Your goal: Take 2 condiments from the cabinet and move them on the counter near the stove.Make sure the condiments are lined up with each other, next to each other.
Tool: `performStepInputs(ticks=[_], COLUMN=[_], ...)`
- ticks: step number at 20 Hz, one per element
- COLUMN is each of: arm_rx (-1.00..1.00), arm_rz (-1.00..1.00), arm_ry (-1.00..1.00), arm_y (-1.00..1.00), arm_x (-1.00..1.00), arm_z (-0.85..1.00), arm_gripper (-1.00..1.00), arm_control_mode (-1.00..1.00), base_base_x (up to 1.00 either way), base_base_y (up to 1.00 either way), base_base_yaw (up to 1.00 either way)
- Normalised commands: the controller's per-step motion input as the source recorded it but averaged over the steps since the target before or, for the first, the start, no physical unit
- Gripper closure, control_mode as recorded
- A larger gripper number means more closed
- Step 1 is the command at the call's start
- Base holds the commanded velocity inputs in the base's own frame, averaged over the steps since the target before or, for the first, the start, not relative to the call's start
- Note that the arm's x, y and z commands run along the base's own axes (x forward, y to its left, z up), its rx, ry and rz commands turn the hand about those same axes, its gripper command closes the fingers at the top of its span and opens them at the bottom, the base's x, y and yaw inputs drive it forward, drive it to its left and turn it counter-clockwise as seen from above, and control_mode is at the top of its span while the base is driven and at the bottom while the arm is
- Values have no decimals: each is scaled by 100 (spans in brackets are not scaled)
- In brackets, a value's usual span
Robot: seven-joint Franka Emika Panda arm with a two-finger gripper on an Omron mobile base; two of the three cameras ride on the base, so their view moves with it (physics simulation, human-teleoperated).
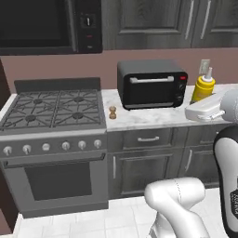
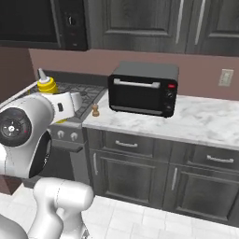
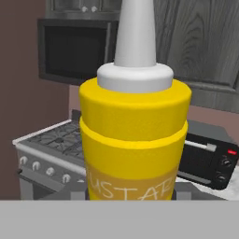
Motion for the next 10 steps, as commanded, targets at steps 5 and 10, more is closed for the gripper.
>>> performStepInputs(ticks=[5,10], arm_rx=[0,0], arm_rz=[0,0], arm_ry=[0,0], arm_y=[0,0], arm_x=[0,0], arm_z=[0,0], arm_gripper=[100,100], arm_control_mode=[100,100], base_base_x=[20,28], base_base_y=[69,64], base_base_yaw=[0,0])
